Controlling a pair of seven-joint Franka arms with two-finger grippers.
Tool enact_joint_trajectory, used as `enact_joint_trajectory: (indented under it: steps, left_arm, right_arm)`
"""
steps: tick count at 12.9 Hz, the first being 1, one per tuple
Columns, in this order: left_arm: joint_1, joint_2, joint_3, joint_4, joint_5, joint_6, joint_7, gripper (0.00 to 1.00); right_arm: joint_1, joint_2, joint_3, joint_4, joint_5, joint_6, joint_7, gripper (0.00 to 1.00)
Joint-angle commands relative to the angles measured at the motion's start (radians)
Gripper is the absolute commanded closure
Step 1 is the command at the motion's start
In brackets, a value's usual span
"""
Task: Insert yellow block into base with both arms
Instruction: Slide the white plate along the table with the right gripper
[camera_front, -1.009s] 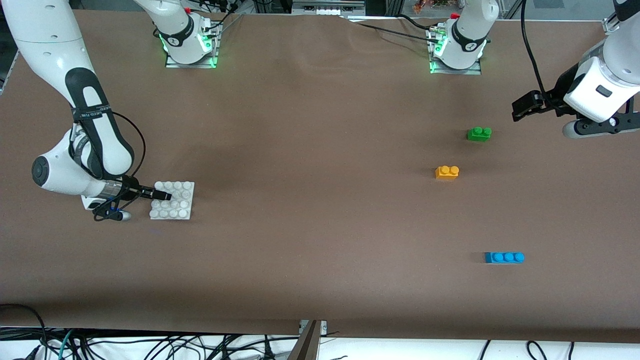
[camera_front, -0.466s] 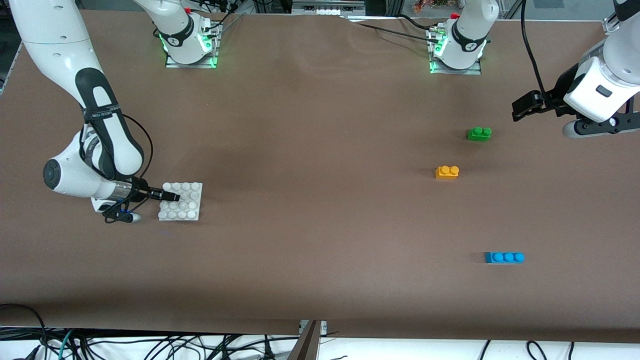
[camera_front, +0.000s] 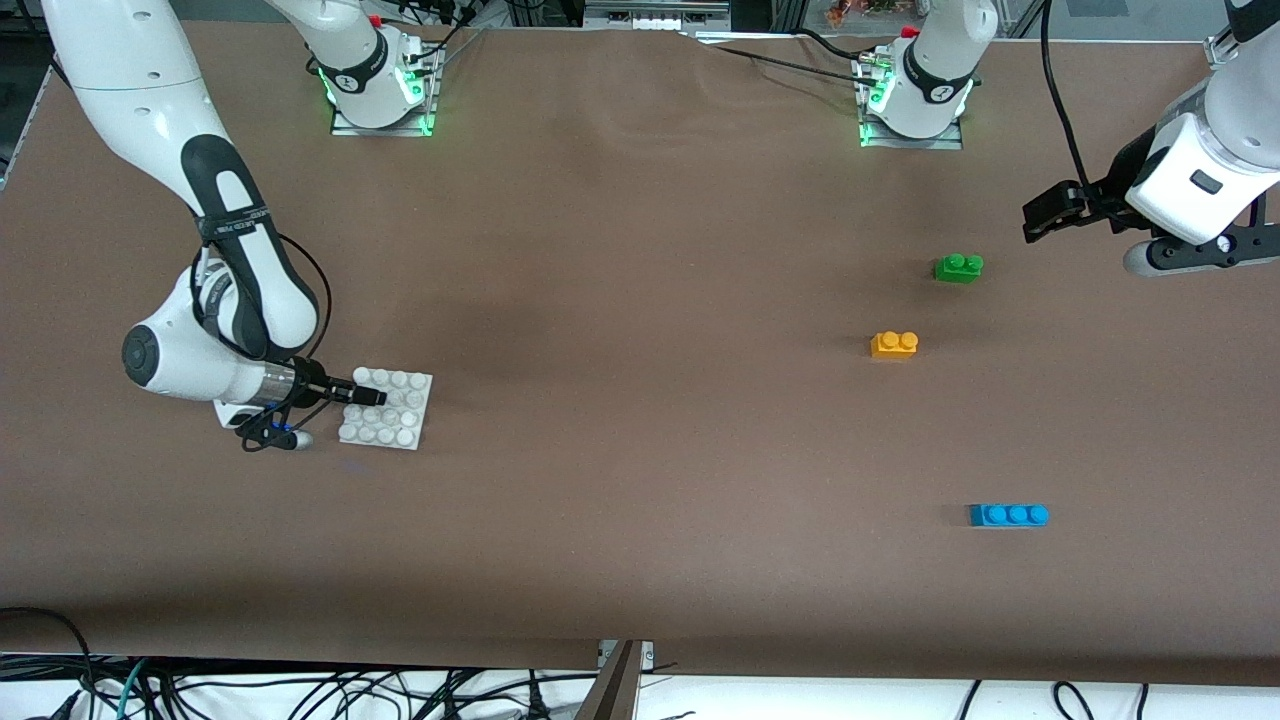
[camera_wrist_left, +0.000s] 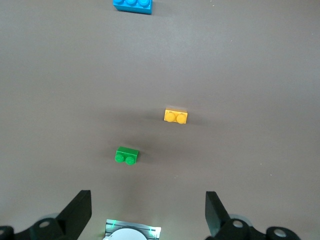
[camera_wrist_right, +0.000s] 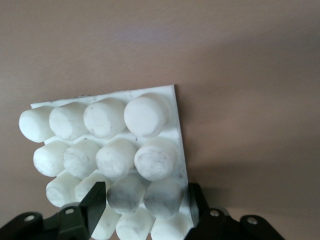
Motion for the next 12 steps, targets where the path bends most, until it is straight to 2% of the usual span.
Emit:
enact_joint_trajectory:
  steps: [1,12]
  left_arm:
    - [0.008,-0.009,-0.004,0.004,-0.023,-0.004,0.007,0.0]
    - [0.008,-0.009,-0.006,0.004,-0.022,-0.004,0.007,0.0]
  right_arm:
    - [0.025,0.028,0.006,0.034,0.021,-0.008,0.026,0.25]
    - [0.115,0.055,0.007,0.077,0.021,-0.007,0.102,0.23]
